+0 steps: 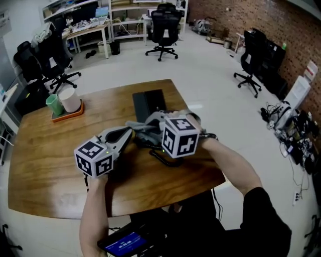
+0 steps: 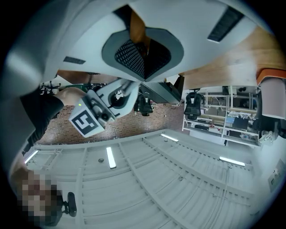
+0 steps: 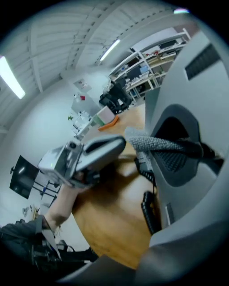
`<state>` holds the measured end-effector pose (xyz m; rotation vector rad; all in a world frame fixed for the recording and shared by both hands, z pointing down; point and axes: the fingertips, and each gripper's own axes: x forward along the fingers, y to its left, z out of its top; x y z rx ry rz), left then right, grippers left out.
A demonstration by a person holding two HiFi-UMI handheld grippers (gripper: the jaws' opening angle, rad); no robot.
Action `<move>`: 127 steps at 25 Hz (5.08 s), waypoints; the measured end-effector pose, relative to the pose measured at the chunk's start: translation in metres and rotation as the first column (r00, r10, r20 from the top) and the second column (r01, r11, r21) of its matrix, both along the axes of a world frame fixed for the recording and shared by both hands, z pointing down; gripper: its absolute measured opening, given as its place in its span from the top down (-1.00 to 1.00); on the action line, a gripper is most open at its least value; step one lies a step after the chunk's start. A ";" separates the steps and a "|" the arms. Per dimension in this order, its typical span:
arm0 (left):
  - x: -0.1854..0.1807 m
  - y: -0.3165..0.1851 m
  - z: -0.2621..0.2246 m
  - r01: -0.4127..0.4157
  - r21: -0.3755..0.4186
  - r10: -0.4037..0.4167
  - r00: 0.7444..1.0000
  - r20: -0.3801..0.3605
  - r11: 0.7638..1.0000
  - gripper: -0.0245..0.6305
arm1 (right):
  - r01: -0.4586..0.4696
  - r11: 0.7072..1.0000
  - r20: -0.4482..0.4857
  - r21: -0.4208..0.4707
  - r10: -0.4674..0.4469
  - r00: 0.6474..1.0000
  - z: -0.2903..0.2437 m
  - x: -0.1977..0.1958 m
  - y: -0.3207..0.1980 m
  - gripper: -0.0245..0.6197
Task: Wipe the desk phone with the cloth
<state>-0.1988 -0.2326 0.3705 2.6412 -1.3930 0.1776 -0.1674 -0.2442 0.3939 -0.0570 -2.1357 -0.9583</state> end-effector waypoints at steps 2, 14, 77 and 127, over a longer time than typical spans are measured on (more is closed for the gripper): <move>0.000 0.000 0.000 0.000 0.000 0.000 1.000 -0.001 1.000 0.95 | 0.072 0.997 -0.077 -0.025 -0.073 0.994 0.010 0.014 0.022 0.85; -0.006 0.001 0.006 0.003 0.001 -0.003 1.000 -0.016 1.000 0.95 | -0.340 0.941 0.289 0.010 0.322 0.901 -0.068 -0.034 -0.140 0.85; -0.001 0.002 0.002 -0.012 0.006 0.012 1.000 -0.007 1.000 0.95 | -0.189 0.981 0.099 0.045 0.184 0.978 -0.027 0.019 -0.086 0.85; -0.004 0.003 0.005 -0.022 0.002 0.022 1.000 -0.018 1.000 0.95 | -0.434 0.900 0.350 -0.036 0.418 0.838 -0.082 0.023 -0.164 0.85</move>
